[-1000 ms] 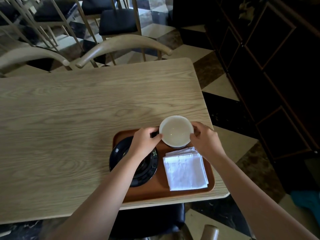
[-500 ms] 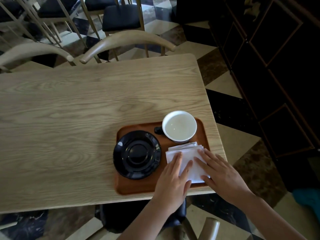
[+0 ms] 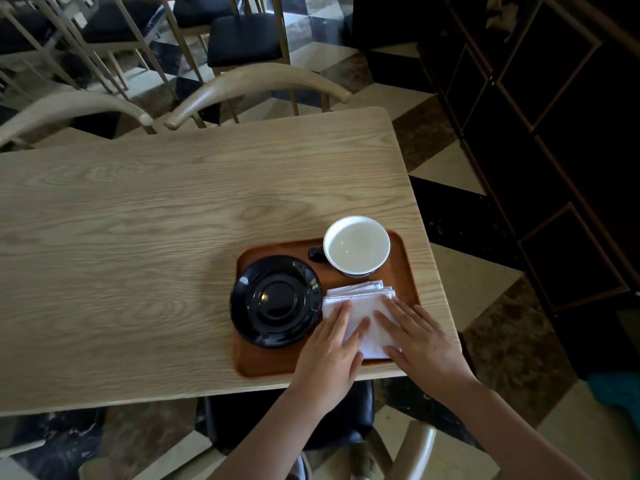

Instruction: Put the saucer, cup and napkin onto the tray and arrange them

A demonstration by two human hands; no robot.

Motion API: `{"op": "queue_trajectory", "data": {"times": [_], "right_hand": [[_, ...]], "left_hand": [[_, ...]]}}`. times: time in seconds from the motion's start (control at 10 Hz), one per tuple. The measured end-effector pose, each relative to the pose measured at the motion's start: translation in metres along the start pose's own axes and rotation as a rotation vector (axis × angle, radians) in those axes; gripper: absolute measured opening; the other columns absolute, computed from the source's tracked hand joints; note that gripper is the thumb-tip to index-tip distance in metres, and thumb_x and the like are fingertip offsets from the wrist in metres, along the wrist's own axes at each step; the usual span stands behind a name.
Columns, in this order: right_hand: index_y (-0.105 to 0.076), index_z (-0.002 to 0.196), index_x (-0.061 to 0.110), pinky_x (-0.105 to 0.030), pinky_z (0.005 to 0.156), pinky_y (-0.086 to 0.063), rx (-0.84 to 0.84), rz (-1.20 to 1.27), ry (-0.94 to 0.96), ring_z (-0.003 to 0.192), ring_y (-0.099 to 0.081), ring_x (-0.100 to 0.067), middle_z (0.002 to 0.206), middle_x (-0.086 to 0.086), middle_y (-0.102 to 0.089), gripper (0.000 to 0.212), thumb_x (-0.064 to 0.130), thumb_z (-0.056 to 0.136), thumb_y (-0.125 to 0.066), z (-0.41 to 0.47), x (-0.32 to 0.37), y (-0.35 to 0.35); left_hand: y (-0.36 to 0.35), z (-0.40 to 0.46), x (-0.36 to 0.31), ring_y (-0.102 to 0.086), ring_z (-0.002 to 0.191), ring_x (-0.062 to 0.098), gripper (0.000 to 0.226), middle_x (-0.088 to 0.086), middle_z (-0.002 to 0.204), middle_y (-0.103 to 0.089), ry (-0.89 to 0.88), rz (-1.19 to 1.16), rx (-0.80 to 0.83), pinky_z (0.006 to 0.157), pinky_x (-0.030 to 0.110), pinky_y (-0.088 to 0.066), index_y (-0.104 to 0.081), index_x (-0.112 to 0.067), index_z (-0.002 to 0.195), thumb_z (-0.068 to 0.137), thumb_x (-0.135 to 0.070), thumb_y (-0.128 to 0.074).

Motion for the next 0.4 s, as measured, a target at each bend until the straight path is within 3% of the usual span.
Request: {"op": "queue_trajectory", "data": {"times": [0.1, 0.2, 0.3, 0.4], "right_hand": [[-0.056, 0.125, 0.018, -0.037, 0.101, -0.044, -0.018, 0.003, 0.025, 0.121, -0.055, -0.022, 0.135, -0.009, -0.055, 0.047, 0.035, 0.082, -0.052, 0.001, -0.001, 0.0], [-0.062, 0.119, 0.016, -0.043, 0.091, -0.052, 0.022, 0.017, 0.02, 0.115, -0.06, -0.024, 0.129, -0.01, -0.06, 0.059, 0.032, 0.065, -0.079, 0.004, -0.003, 0.002], [-0.069, 0.107, 0.019, -0.041, 0.081, -0.057, 0.099, -0.032, 0.007, 0.101, -0.068, -0.023, 0.117, -0.01, -0.068, 0.063, 0.037, 0.049, -0.088, 0.014, 0.001, 0.013], [-0.054, 0.127, 0.021, -0.038, 0.102, -0.042, 0.179, 0.052, -0.065, 0.119, -0.055, -0.024, 0.134, -0.005, -0.056, 0.057, 0.039, 0.076, -0.071, 0.023, 0.013, 0.043]], "left_hand": [[-0.001, 0.001, -0.001, -0.036, 0.135, 0.028, 0.05, 0.016, 0.147, -0.037, 0.001, 0.012, 0.02, 0.101, 0.038, -0.041, -0.042, -0.022, 0.135, 0.086, -0.031, -0.05], [-0.002, 0.001, 0.0, -0.041, 0.132, 0.029, 0.054, 0.017, 0.145, -0.041, 0.023, 0.02, 0.071, 0.098, 0.037, -0.044, -0.043, -0.022, 0.134, 0.083, -0.033, -0.058], [0.006, 0.009, -0.003, -0.034, 0.136, 0.032, 0.055, 0.019, 0.149, -0.033, 0.014, 0.055, 0.103, 0.103, 0.04, -0.04, -0.038, -0.019, 0.138, 0.086, -0.032, -0.054], [0.025, 0.009, -0.008, -0.019, 0.141, 0.031, 0.055, 0.017, 0.154, -0.017, 0.072, -0.016, 0.265, 0.109, 0.042, -0.029, -0.022, -0.014, 0.144, 0.094, -0.03, -0.04]]}}
Point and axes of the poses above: each hand's wrist, its own z-axis towards the middle knuckle, its own y-axis out of the back of the hand, x = y × z, the point moved 3 cm from there along z, towards the middle knuckle
